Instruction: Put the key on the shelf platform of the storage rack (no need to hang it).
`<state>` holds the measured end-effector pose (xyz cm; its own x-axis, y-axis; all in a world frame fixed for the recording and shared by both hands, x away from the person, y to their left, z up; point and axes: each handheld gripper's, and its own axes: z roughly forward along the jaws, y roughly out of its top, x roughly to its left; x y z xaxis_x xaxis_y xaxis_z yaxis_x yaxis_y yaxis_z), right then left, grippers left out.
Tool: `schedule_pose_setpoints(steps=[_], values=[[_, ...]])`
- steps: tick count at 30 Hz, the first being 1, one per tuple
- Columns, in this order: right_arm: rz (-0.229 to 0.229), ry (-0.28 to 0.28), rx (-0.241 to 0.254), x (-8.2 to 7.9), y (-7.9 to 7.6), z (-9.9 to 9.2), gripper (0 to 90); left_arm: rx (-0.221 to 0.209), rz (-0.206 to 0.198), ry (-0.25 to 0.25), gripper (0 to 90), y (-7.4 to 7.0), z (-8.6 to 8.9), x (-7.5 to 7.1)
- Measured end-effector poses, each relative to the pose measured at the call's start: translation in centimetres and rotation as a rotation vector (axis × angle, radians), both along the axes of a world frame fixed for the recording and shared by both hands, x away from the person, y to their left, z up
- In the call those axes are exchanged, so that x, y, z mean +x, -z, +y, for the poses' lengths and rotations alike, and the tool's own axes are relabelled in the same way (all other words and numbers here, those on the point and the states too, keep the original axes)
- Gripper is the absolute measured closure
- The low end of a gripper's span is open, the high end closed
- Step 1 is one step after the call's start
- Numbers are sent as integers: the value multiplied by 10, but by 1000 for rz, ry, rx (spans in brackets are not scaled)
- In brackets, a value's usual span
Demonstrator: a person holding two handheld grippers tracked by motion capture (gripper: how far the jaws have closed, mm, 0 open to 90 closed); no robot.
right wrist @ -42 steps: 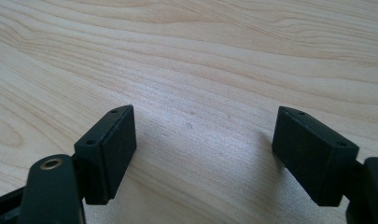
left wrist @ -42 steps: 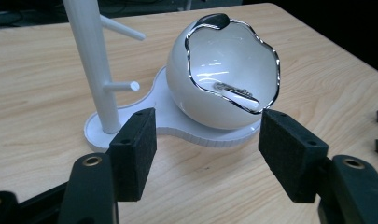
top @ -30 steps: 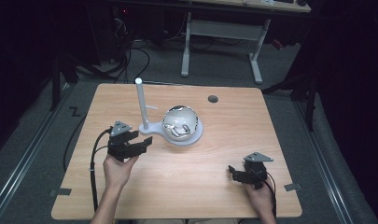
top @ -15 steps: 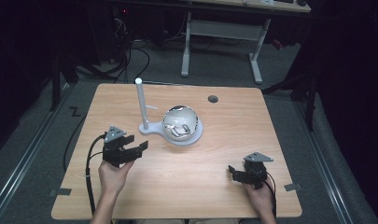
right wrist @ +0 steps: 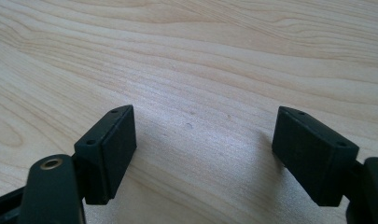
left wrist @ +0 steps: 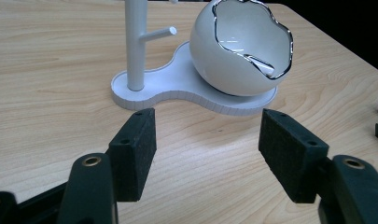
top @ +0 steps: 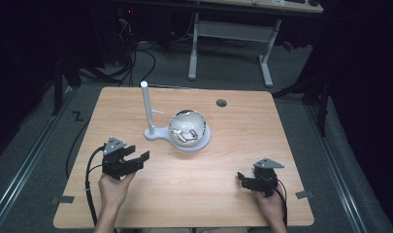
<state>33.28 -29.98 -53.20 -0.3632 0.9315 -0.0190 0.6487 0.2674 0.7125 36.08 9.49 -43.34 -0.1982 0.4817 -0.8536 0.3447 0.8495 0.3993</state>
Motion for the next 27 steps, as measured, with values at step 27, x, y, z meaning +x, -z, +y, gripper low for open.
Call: schedule_pose_setpoints(steps=[27], values=[[0, 0, 0, 0, 0, 0, 221, 19, 53, -30, 369, 29, 6, -11]])
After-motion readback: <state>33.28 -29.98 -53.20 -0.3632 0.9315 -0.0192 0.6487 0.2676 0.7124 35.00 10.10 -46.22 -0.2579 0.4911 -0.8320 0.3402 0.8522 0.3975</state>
